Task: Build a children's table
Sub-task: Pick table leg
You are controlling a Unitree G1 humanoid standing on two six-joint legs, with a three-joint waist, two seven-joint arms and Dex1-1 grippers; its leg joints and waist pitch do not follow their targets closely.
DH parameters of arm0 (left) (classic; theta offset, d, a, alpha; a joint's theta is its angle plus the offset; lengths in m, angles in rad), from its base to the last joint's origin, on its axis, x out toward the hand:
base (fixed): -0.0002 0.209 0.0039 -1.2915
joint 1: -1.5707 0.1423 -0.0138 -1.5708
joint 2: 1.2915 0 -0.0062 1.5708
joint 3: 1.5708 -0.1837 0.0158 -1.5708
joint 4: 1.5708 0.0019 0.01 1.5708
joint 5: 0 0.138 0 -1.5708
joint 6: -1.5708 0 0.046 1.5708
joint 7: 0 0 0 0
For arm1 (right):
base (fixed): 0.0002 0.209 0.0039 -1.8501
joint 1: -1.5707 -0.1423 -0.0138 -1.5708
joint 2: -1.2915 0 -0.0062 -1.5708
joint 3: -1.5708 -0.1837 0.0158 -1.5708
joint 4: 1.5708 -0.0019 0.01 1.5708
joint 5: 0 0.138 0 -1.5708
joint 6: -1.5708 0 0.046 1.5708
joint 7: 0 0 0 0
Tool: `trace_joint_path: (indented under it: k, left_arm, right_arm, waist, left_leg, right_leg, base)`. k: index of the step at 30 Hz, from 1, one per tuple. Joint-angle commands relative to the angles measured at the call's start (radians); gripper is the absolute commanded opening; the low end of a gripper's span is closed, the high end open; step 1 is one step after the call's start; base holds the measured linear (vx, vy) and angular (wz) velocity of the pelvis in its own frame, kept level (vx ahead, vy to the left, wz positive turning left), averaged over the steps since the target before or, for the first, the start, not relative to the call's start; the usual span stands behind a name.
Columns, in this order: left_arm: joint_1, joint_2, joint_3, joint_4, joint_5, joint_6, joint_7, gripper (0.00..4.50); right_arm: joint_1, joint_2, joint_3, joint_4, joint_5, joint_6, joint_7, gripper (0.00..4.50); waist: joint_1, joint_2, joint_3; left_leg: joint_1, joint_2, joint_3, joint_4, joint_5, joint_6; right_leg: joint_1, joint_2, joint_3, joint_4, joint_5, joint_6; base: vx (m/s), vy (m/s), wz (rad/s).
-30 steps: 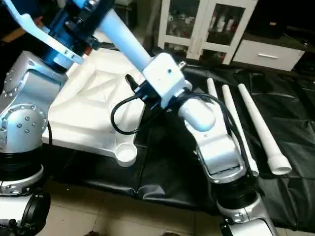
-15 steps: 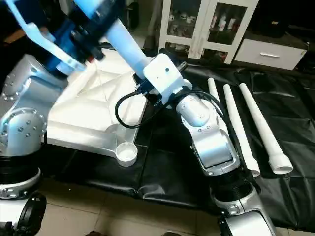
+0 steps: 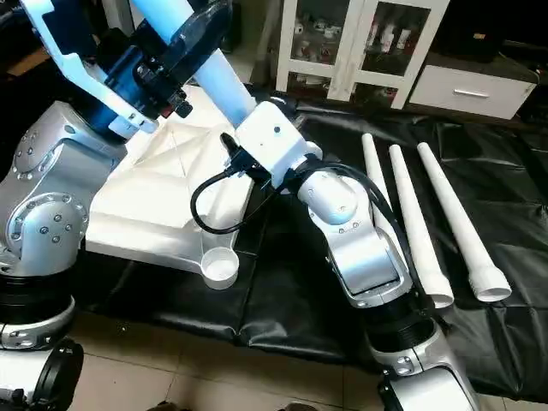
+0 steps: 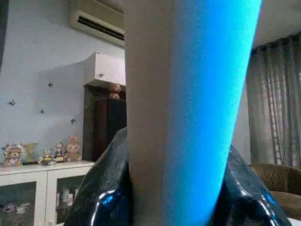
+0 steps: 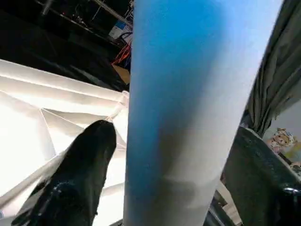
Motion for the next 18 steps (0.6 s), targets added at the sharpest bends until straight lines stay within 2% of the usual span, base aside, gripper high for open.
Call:
trace_joint_path:
  k: [1,4,7,9,14,18]
  left_arm:
    - [-0.020,-0.004,-0.005,-0.027,0.005,0.002,-0.007,1.66]
    - [-0.019,-0.003,-0.011,-0.038,0.004,0.007,-0.011,1.66]
    - [-0.019,-0.004,-0.017,-0.047,0.001,0.013,-0.017,1.66]
    - [-0.020,-0.006,-0.018,-0.051,-0.002,0.016,-0.018,1.66]
    - [-0.016,-0.006,-0.020,-0.069,-0.016,0.034,-0.026,1.66]
    - [-0.013,-0.006,-0.018,-0.077,-0.024,0.044,-0.030,1.66]
  right_arm:
    - [-0.003,-0.010,-0.001,0.012,-0.006,0.010,0.017,3.25]
    - [-0.001,-0.013,0.000,0.013,-0.008,0.018,0.021,2.92]
    - [0.002,-0.014,0.002,0.020,-0.011,0.027,0.026,2.81]
    - [0.003,-0.015,0.003,0.021,-0.012,0.031,0.027,2.52]
    - [0.008,-0.014,0.001,0.025,-0.011,0.039,0.032,2.30]
    - [0.009,-0.013,-0.001,0.029,-0.010,0.042,0.033,1.95]
  waist:
    - [-0.001,0.020,-0.076]
    - [-0.001,0.020,-0.076]
    - [-0.002,0.022,-0.076]
    - [-0.002,0.021,-0.075]
    - [-0.002,0.021,-0.077]
    - [-0.002,0.020,-0.076]
  left_leg:
    - [0.017,0.050,-0.025,-0.082,-0.086,-0.058]
    - [0.016,0.050,-0.026,-0.082,-0.082,-0.055]
    - [0.017,0.050,-0.026,-0.082,-0.087,-0.056]
    - [0.017,0.050,-0.025,-0.082,-0.091,-0.057]
    - [0.017,0.050,-0.025,-0.081,-0.087,-0.057]
    - [0.016,0.050,-0.025,-0.081,-0.083,-0.053]
  right_leg:
    - [0.055,-0.066,0.053,-0.051,-0.001,-0.213]
    - [0.057,-0.066,0.053,-0.050,0.003,-0.214]
    - [0.056,-0.066,0.053,-0.050,-0.003,-0.216]
    - [0.055,-0.066,0.053,-0.051,-0.008,-0.216]
    - [0.055,-0.066,0.053,-0.051,-0.008,-0.214]
    - [0.056,-0.066,0.053,-0.050,-0.005,-0.217]
  base:
    - [0.000,0.000,0.00]
    - [0.000,0.000,0.00]
    - [0.000,0.000,0.00]
    - [0.000,0.000,0.00]
    - [0.000,0.000,0.00]
    - [0.000,0.000,0.00]
